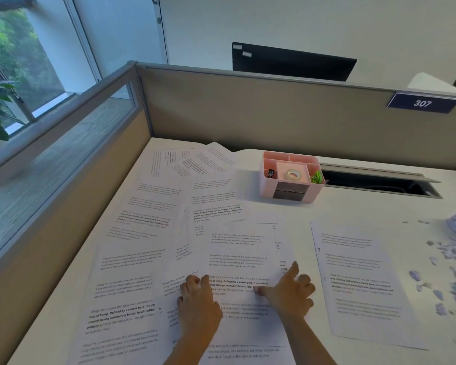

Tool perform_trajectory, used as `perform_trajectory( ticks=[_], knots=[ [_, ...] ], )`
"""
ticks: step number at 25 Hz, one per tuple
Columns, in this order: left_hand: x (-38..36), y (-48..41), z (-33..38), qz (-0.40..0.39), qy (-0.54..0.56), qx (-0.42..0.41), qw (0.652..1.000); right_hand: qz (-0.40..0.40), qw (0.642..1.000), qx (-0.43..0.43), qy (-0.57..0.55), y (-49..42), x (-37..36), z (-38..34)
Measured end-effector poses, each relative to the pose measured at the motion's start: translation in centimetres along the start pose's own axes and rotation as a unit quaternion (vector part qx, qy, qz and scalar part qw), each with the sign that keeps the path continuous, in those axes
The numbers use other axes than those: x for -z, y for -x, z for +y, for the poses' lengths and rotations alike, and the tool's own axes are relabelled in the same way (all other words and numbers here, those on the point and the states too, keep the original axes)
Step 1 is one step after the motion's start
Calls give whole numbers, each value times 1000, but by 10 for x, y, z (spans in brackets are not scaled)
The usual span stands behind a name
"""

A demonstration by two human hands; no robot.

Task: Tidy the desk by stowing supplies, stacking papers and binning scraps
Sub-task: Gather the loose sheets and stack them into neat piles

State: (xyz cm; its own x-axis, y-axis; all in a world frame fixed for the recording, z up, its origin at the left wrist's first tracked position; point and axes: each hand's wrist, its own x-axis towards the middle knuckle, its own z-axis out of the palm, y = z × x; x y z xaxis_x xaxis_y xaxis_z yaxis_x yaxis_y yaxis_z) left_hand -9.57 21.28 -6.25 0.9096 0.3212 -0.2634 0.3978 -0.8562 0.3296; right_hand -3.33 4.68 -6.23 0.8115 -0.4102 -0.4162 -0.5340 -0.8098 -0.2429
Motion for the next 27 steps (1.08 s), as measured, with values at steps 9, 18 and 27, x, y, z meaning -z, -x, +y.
perform_trajectory(
  ticks=[9,18,27],
  knots=[
    [1,-5,-6,-12,26,7,1000,-140,939,-9,-313,-19,10,10],
    [3,-8,-13,-9,34,-3,999,-51,946,26,-320,-29,28,43],
    [3,-16,2,-24,1,-28,999,-133,932,45,-335,-36,31,63]
  ],
)
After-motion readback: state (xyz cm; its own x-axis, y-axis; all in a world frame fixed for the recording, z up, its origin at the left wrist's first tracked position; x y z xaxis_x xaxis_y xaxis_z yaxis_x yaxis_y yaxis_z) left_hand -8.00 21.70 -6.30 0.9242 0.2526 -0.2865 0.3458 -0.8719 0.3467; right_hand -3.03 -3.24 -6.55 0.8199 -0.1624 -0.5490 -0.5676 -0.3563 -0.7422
